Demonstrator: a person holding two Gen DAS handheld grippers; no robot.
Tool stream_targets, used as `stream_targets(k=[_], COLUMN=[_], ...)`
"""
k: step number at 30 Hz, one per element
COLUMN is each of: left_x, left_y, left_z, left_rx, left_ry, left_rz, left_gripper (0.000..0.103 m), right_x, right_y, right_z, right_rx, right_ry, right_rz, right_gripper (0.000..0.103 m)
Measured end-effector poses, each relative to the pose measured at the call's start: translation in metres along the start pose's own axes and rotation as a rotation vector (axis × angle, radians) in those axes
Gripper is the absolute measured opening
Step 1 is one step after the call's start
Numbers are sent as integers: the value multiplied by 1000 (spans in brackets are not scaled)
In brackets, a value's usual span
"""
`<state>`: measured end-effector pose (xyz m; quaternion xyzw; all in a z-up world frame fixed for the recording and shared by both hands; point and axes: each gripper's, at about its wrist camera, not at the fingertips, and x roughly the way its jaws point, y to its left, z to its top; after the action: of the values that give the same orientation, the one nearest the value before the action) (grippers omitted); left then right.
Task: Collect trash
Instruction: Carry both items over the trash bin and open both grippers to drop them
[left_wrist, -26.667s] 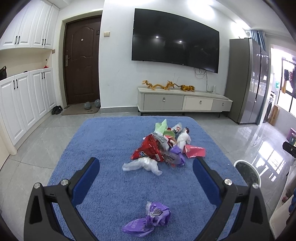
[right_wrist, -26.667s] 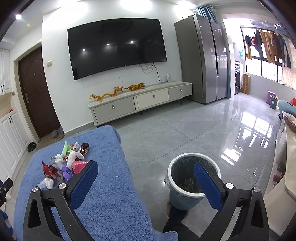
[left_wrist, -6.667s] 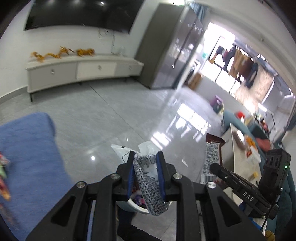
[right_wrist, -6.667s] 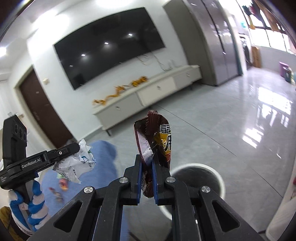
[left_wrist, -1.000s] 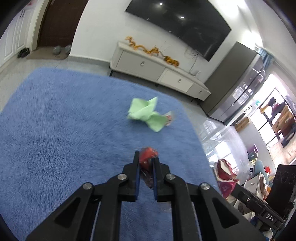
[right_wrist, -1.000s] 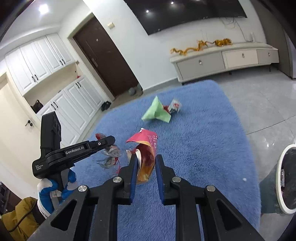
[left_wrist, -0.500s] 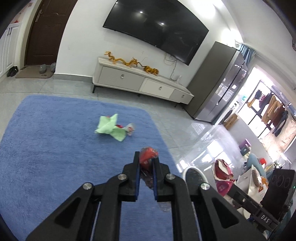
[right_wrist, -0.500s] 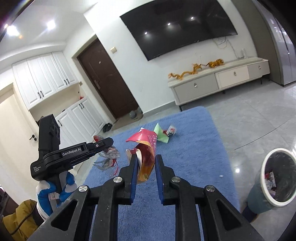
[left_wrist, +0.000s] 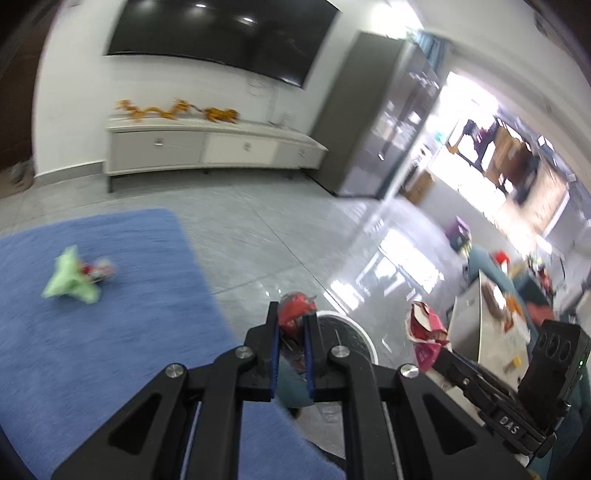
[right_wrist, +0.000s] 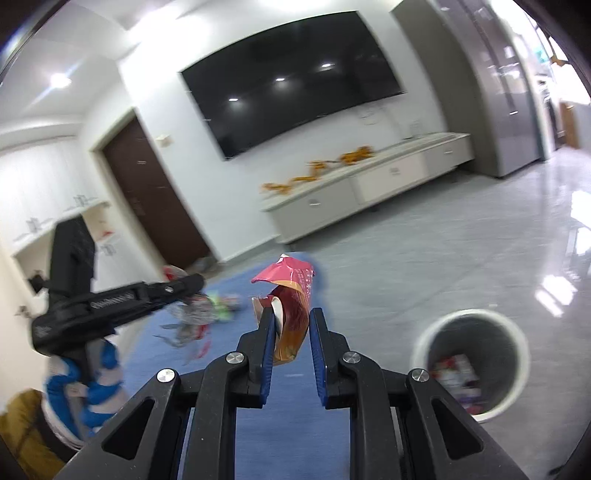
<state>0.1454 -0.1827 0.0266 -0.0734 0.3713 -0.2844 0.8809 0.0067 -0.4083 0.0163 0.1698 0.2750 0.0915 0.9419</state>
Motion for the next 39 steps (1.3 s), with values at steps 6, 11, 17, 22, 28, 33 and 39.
stream_targets(k=[6, 11, 17, 22, 28, 33, 39], left_x=[104, 190, 263, 297, 316, 319, 314], left_y=[-67, -99, -109, -107, -109, -111, -110], left_z=[0, -12, -28, -39, -42, -44, -45], left_rx=[127, 205, 227, 201, 188, 184, 171], left_ry=[83, 146, 220, 278, 315, 333, 318], left_rz=[0, 42, 59, 35, 24, 27, 28], left_gripper=[10, 10, 12, 12, 12, 20, 54], right_x=[24, 54, 86, 91, 88, 77, 55], right_y=[-97, -161, -211, -229, -229, -227, -228], right_z=[-9, -28, -48, -58, -60, -58, -58], right_rx=[71, 164, 239, 278, 287, 304, 308], right_ry=[65, 130, 191, 203, 201, 179, 154], right_rz=[-168, -214, -223, -230, -239, -246, -270], right_gripper=[17, 17, 21, 29, 41, 41, 41])
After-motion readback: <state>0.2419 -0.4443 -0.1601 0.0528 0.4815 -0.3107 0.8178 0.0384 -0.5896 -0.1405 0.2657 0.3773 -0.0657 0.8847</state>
